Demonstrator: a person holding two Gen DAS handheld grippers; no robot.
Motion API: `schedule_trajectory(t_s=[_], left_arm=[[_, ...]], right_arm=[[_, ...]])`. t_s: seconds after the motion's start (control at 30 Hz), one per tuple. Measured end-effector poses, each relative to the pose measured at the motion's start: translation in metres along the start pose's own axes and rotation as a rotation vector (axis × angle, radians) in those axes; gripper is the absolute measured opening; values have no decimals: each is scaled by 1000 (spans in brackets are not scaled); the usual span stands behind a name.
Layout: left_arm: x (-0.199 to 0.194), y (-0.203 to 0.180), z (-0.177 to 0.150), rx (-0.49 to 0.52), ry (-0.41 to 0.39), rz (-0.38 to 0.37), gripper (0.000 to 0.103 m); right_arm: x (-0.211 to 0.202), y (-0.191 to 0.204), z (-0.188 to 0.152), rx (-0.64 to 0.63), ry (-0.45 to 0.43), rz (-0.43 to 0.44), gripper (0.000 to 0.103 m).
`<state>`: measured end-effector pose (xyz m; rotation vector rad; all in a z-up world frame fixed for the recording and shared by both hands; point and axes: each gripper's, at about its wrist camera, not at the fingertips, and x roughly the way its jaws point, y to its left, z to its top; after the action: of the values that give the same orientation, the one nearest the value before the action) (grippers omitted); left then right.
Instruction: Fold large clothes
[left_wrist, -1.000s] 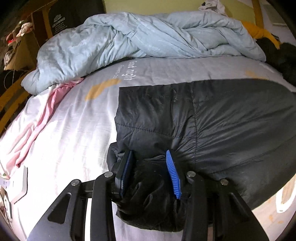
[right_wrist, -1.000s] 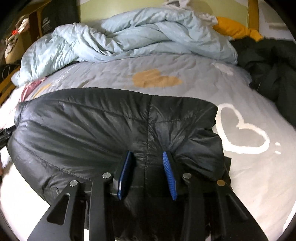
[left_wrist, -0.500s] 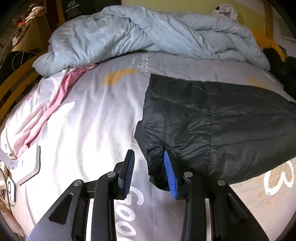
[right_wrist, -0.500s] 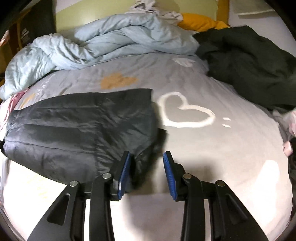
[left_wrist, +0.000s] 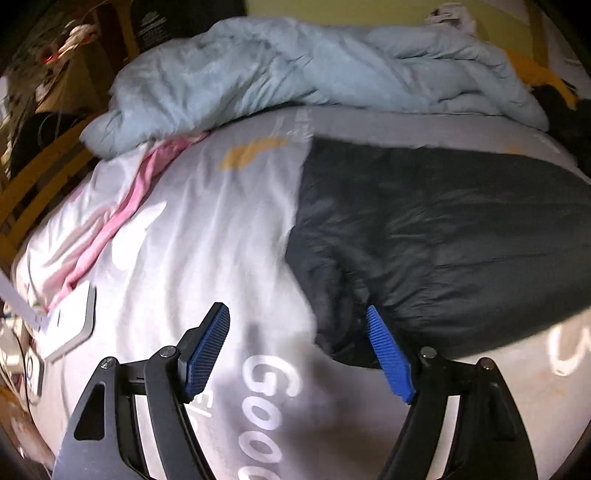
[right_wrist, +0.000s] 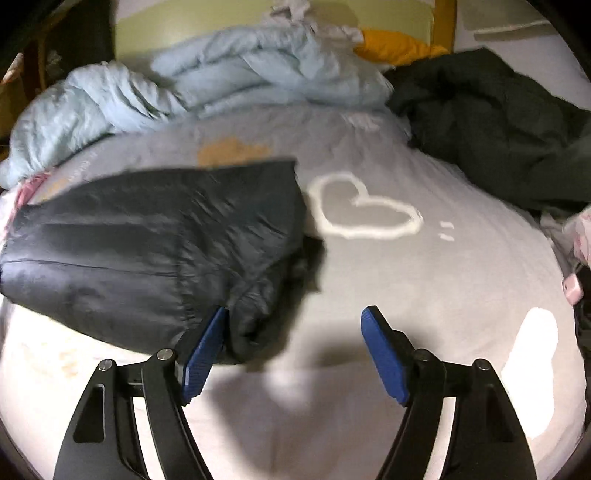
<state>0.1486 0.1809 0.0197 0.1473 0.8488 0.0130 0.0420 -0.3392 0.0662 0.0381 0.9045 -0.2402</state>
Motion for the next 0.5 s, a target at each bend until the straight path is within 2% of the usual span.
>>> schedule_trajectory(t_s=[0.07, 0.13, 0.17, 0.23, 0.3, 0.37, 0.4, 0.5], left_arm=[[-3, 3, 0, -21, -7, 7, 76], [-13, 2, 1, -22, -57, 61, 76], [-17, 2, 1, -18, -81, 90, 75], [-25, 2, 2, -19, -124, 135, 74], [-36, 7, 4, -43, -158, 152, 71], [-48, 18, 7, -87, -206, 135, 71], [-53, 22, 8, -108, -227, 110, 71], [-70, 25, 9, -154, -268, -45, 71]], right_arm=[[-1, -5, -1, 21, 5, 0, 76], [-8, -6, -1, 7, -27, -87, 76], [-12, -5, 0, -17, -61, -193, 76], [-14, -9, 1, -30, -85, -261, 76], [-21, -19, 2, 23, -98, -161, 75], [-29, -24, 4, 74, -121, -55, 75], [-34, -23, 4, 84, -133, -16, 75], [-45, -13, 3, 99, -163, 91, 75]])
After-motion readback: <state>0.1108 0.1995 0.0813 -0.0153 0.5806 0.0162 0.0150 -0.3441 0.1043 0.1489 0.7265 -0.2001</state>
